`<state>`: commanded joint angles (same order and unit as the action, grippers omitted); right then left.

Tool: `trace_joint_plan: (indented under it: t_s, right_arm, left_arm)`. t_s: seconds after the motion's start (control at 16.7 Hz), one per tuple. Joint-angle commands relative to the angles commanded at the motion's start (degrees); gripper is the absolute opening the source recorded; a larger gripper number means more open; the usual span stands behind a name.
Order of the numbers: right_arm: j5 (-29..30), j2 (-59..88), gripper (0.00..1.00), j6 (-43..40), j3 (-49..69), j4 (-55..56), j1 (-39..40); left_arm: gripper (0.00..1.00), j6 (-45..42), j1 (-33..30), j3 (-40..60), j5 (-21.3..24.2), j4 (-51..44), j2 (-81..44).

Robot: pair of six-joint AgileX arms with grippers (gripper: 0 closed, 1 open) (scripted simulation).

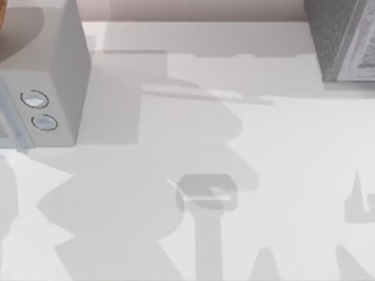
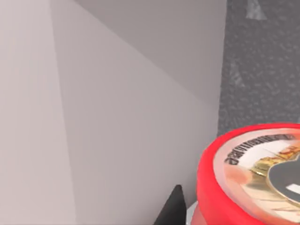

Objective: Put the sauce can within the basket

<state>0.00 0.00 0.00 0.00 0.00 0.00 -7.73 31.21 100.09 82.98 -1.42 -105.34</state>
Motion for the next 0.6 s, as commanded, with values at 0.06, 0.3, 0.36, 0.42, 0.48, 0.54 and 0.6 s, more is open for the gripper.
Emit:
trace_joint_plan:
  t_s: [0.06,0.3,0.36,0.42,0.48,0.54,0.6]
  right_arm:
    - [0.00,0.00,1.00,0.00,0.00,0.00,0.00]
    - [0.00,0.00,1.00,0.00,0.00,0.00,0.00]
    - [0.00,0.00,1.00,0.00,0.00,0.00,0.00]
    - [0.00,0.00,1.00,0.00,0.00,0.00,0.00]
    - [0.00,0.00,1.00,0.00,0.00,0.00,0.00]
    - [0.00,0.00,1.00,0.00,0.00,0.00,0.00]
    - [0.00,0.00,1.00,0.00,0.00,0.00,0.00]
  left_arm:
    - [0.00,1.60,-0.45,-0.89,-0.45,2.25,0.08]
    - [0.00,4.30,-1.98,-3.03,-1.85,5.98,0.34]
    - [0.00,4.30,-1.98,-3.03,-1.85,5.98,0.34]
    - [0.00,4.30,-1.98,-3.03,-1.85,5.98,0.34]
    - [0.00,4.30,-1.98,-3.03,-1.85,5.98,0.34]
    - [0.08,4.30,-1.98,-3.03,-1.85,5.98,0.34]
    - [0.15,4.30,-1.98,-3.03,-1.85,5.98,0.34]
